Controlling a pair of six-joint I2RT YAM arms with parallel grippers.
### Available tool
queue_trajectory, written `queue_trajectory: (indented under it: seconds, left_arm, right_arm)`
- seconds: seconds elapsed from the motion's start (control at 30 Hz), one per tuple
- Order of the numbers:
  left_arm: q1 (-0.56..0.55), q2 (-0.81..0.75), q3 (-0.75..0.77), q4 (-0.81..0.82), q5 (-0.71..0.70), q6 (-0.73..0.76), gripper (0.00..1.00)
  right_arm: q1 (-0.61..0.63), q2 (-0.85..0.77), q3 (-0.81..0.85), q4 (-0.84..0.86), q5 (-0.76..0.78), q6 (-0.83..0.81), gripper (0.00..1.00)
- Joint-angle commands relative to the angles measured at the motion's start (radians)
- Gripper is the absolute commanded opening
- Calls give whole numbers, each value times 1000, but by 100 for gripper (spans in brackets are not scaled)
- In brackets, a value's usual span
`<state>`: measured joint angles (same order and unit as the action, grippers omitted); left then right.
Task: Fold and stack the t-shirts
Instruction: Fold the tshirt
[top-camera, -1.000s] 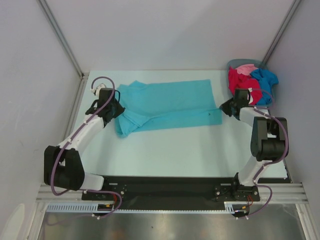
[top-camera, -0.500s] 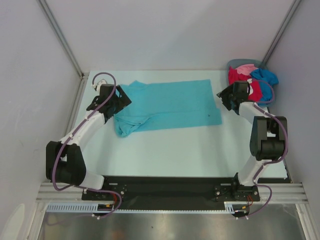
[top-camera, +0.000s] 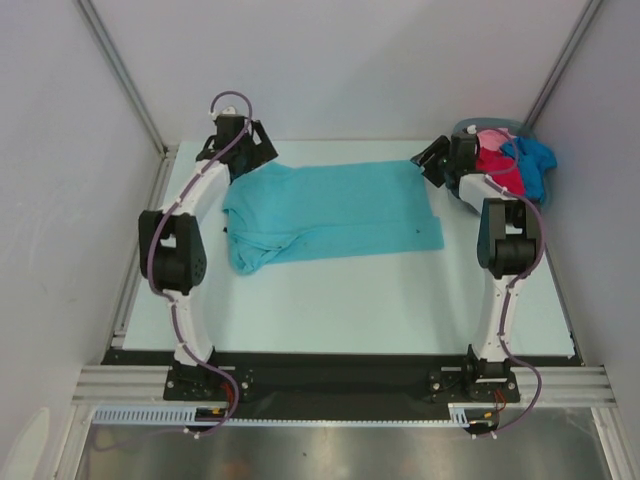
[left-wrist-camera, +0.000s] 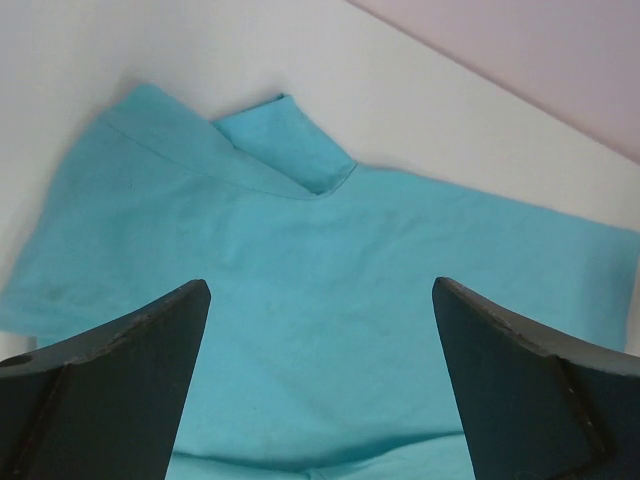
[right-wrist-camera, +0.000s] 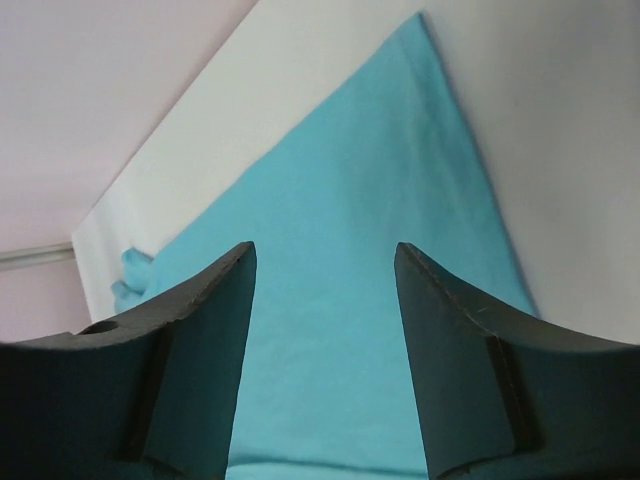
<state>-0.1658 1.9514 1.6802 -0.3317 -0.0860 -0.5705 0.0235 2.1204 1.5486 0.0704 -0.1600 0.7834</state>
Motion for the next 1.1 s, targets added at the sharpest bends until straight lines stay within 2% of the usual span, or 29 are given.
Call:
queue_trajectory:
  seconds: [0.0,0.17,0.33,0.4,0.5,0.53,0.67,0.9,1.07]
  left_arm:
    - [55,101,131,-44,146,73,100]
    - [161,190,190,8,377,29,100]
    - [206,239,217,25,448,38,100]
    - [216,248,226,28,462,31,99]
    - [239,273,245,22,474,5,76]
    - [253,285,246,22,479,1,74]
    - [256,319,318,-39,450,32,76]
    - [255,363,335,-101,414,78,79]
    - [256,406,369,-147,414,73,77]
  right_arm:
    - [-42,79,131,-52,-50,-56,62]
    - [-74,128,217,-113,-36,-93,62]
    - [-88,170,277,-158,-24,-127,61]
    - [-96,179,288,-162,-27,-133,61]
    - [-105,193,306,-179,-27,-145,61]
    - [-108,194,318,-182,-30,-148,61]
    - [-109,223,349,-195,-39,-148,61]
    - [-88,268,360,-179,-42,-144,61]
    - [-65,320,413,-213,-46,-135,61]
